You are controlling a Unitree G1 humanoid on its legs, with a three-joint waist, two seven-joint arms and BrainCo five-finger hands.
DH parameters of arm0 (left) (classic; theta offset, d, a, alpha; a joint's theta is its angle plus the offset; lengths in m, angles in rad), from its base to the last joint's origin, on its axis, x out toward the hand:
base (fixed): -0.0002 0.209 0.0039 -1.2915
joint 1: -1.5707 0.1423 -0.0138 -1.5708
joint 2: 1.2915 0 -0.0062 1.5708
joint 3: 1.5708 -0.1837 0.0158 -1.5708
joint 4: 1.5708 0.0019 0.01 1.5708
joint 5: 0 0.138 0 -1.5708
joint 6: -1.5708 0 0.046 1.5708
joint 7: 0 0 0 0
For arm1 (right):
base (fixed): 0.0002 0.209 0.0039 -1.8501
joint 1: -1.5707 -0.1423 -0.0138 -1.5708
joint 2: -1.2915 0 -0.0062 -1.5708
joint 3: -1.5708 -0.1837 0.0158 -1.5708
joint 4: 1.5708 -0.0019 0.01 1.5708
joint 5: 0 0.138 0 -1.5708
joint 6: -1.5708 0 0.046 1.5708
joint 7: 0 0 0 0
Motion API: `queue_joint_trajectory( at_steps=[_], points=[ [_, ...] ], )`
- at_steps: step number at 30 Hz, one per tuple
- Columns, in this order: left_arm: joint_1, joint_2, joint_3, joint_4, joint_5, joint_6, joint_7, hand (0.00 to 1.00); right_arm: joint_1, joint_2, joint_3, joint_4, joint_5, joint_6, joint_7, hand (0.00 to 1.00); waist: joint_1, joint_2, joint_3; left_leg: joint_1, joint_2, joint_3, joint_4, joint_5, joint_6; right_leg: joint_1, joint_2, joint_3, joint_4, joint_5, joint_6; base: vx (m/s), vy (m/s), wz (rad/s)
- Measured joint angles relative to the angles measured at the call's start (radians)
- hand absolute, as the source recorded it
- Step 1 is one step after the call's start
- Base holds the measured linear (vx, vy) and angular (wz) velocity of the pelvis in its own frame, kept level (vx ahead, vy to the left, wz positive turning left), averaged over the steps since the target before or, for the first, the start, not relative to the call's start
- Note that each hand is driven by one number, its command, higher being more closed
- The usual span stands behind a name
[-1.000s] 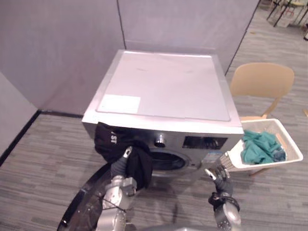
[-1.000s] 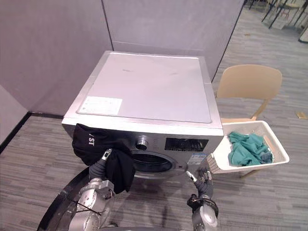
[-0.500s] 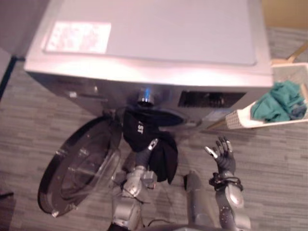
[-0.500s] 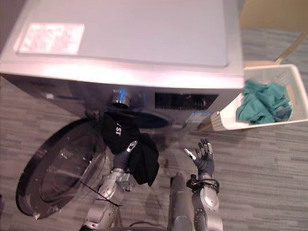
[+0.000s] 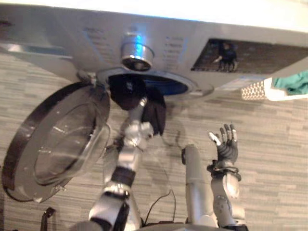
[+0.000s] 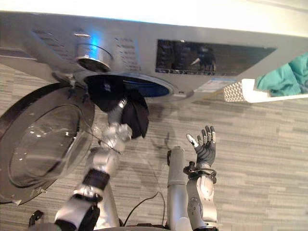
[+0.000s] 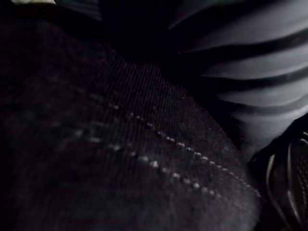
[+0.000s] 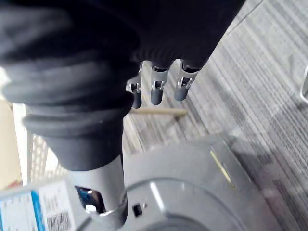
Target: Pick up the laundry basket with both hands and put the clothes into the washing machine.
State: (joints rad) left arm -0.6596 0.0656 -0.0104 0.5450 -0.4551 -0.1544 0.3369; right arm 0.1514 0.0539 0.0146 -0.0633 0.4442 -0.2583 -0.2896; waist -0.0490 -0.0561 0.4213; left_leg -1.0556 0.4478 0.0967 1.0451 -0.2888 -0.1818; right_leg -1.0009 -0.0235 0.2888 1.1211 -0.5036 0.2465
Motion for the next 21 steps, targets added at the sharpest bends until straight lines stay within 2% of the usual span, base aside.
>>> queue_joint_trajectory(
  at_steps=[4,9,11,12,13,14,15,17,20,21],
  points=[
    [-0.253,0.127,0.048,0.162,-0.077,0.022,-0.008,1.0,0.002,0.012,-0.001,-0.001,0.032,-0.007,0.017,0.0,-0.038,-0.026,0.015,-0.031,0.053,0.045,0.009,-0.012,0.007,-0.054,0.05,0.048,-0.044,0.051,0.012,-0.02,0.069,-0.56],
    [-0.524,0.273,-0.01,0.222,-0.123,0.072,-0.051,1.0,0.014,0.017,-0.001,-0.001,0.058,-0.01,0.078,0.0,-0.077,-0.035,0.021,-0.066,0.089,0.082,0.002,-0.014,0.012,-0.091,0.077,0.077,-0.129,0.104,0.017,0.02,0.141,-0.41],
    [-0.635,0.323,-0.06,0.222,-0.136,0.072,-0.052,1.0,0.036,0.017,-0.005,-0.001,0.062,-0.011,0.09,0.0,-0.076,-0.034,0.022,-0.069,0.095,0.092,-0.002,-0.015,0.012,-0.094,0.081,0.084,-0.151,0.112,0.017,0.05,0.128,-0.18],
    [-0.69,0.357,-0.096,0.224,-0.144,0.056,-0.054,1.0,0.051,0.018,-0.008,-0.001,0.066,-0.011,0.098,0.0,-0.075,-0.034,0.022,-0.069,0.096,0.099,-0.001,-0.015,0.012,-0.097,0.081,0.088,-0.158,0.112,0.017,0.06,0.1,-0.1],
    [-0.688,0.366,-0.111,0.215,-0.142,0.018,-0.055,1.0,0.059,0.018,-0.009,-0.003,0.068,-0.012,0.099,0.0,-0.076,-0.036,0.024,-0.07,0.096,0.102,-0.002,-0.014,0.012,-0.099,0.081,0.09,-0.161,0.113,0.017,0.06,0.088,-0.11],
    [-0.705,0.373,-0.152,0.211,-0.143,0.023,-0.052,1.0,0.073,0.017,-0.017,-0.004,0.076,-0.017,0.099,0.0,-0.064,-0.033,0.037,-0.071,0.097,0.105,-0.002,-0.014,0.012,-0.102,0.082,0.092,-0.164,0.115,0.017,0.05,0.079,-0.1],
    [-0.742,0.398,-0.186,0.212,-0.144,0.05,-0.052,1.0,0.075,0.017,-0.019,-0.005,0.079,-0.018,0.099,0.0,-0.058,-0.034,0.054,-0.071,0.101,0.108,0.002,-0.014,0.012,-0.104,0.085,0.094,-0.164,0.116,0.016,0.05,0.074,-0.1],
    [-0.784,0.421,-0.209,0.205,-0.145,0.035,-0.047,1.0,0.079,0.016,-0.025,-0.007,0.096,-0.019,0.115,0.0,-0.047,-0.035,0.073,-0.074,0.11,0.118,0.004,-0.014,0.012,-0.112,0.091,0.101,-0.167,0.122,0.016,0.03,0.067,-0.13],
    [-0.822,0.467,-0.279,0.2,-0.161,0.036,-0.023,1.0,0.104,0.015,-0.055,-0.043,0.104,-0.019,0.121,0.0,-0.044,-0.034,0.075,-0.096,0.111,0.122,0.007,-0.014,0.012,-0.143,0.093,0.104,-0.157,0.127,0.015,0.0,0.058,-0.05],
    [-0.837,0.487,-0.314,0.2,-0.124,0.038,-0.005,1.0,0.118,0.01,-0.073,-0.061,0.104,-0.02,0.121,0.0,-0.044,-0.034,0.075,-0.105,0.111,0.123,0.011,-0.014,0.012,-0.156,0.094,0.106,-0.147,0.128,0.014,-0.02,0.052,-0.01]
  ],
)
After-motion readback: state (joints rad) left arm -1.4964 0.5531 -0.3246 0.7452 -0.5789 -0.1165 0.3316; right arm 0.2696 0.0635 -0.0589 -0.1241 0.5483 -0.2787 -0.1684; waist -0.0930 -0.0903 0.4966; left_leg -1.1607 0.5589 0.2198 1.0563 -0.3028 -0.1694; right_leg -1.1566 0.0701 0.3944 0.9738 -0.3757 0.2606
